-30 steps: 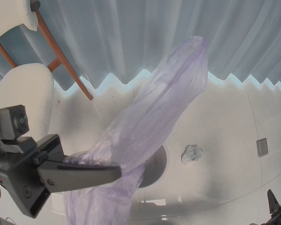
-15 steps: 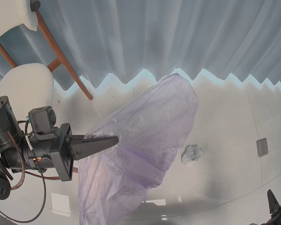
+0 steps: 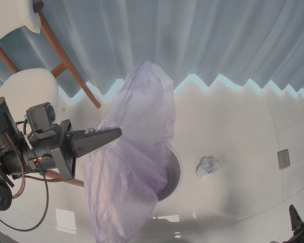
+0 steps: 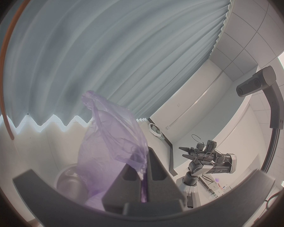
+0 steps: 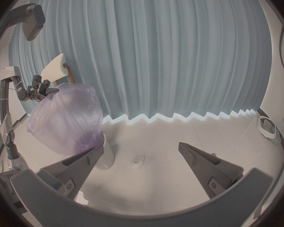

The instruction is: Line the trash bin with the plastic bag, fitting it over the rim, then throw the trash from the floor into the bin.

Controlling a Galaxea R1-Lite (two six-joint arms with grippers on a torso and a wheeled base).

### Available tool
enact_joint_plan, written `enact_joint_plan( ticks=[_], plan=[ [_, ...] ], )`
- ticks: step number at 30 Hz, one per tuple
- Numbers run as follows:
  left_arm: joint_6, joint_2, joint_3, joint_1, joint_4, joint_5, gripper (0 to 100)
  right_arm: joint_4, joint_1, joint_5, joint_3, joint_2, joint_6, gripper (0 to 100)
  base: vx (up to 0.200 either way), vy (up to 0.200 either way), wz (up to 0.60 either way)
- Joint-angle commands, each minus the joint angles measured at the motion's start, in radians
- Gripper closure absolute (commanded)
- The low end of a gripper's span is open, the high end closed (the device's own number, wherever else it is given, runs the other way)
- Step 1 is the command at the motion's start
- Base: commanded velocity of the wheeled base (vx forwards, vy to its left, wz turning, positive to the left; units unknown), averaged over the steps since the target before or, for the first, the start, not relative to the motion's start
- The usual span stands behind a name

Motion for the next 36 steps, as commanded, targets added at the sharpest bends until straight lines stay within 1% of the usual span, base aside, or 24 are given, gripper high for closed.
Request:
enact_joint_plan(
  ticks=[1,5,7,8,11,13,14,15,18,20,24,27,30,31,33,34,36],
  plan=[
    [0.0,0.001,-0.005,0.001,0.0,0.0,100,0.0,0.0,0.0,0.018,-0.017,0.0,0,0.0,0.0,0.0],
    [0.0,0.025,0.006,-0.009,0.0,0.002,100,-0.002,0.0,0.0,0.018,-0.017,0.0,0,0.0,0.0,0.0],
    [0.002,0.039,0.023,-0.031,0.0,-0.001,100,0.0,0.0,0.0,0.018,-0.017,0.0,0,0.0,0.0,0.0],
    [0.006,0.048,0.056,-0.055,0.0,0.002,100,0.0,0.0,0.0,0.018,-0.017,0.0,0,0.0,0.0,0.0],
    [0.031,0.071,0.083,-0.074,0.001,0.002,100,0.0,0.0,0.0,0.018,-0.017,0.0,0,0.0,0.0,0.0],
    [0.092,0.117,0.113,-0.085,-0.002,0.006,100,0.0,0.0,0.0,0.018,-0.017,0.0,0,0.0,0.0,0.0],
    [0.097,0.12,0.115,-0.085,-0.002,0.006,100,0.0,0.0,0.0,0.018,-0.017,0.0,0,0.0,0.0,0.0],
    [0.152,0.137,0.132,-0.086,-0.002,0.003,100,0.0,0.0,0.0,0.018,-0.017,0.0,0,0.0,0.0,0.0],
    [0.2,0.143,0.185,-0.105,-0.002,-0.001,100,0.0,0.0,0.0,0.018,-0.017,0.0,0,0.0,0.0,0.0],
    [0.2,0.14,0.214,-0.141,-0.004,-0.001,100,0.0,0.0,0.0,0.018,-0.017,0.0,0,0.0,0.0,0.0],
    [0.204,0.166,0.216,-0.175,-0.008,-0.001,100,0.0,0.0,0.0,0.018,-0.017,0.0,0,0.0,0.0,0.0],
    [0.201,0.186,0.218,-0.223,-0.016,-0.001,100,0.0,0.0,0.0,0.018,-0.017,0.0,0,0.0,0.0,0.0],
    [0.201,0.212,0.225,-0.252,-0.042,-0.001,100,0.0,0.0,0.0,0.018,-0.017,0.0,0,0.0,0.0,0.0],
    [0.206,0.218,0.228,-0.25,-0.046,0.0,100,0.0,0.0,0.0,0.018,-0.017,0.0,0,0.0,0.0,0.0],
    [0.209,0.254,0.236,-0.229,-0.057,0.037,100,0.0,0.0,0.0,0.018,-0.017,0.0,0,0.0,0.0,0.0],
    [0.21,0.284,0.231,-0.21,-0.06,0.082,100,0.0,0.0,0.0,0.018,-0.017,0.0,0,0.0,0.0,0.0],
    [0.215,0.33,0.222,-0.204,-0.079,0.183,100,-0.002,0.0,0.0,0.018,-0.017,0.0,0,0.0,0.0,0.0]
  ],
)
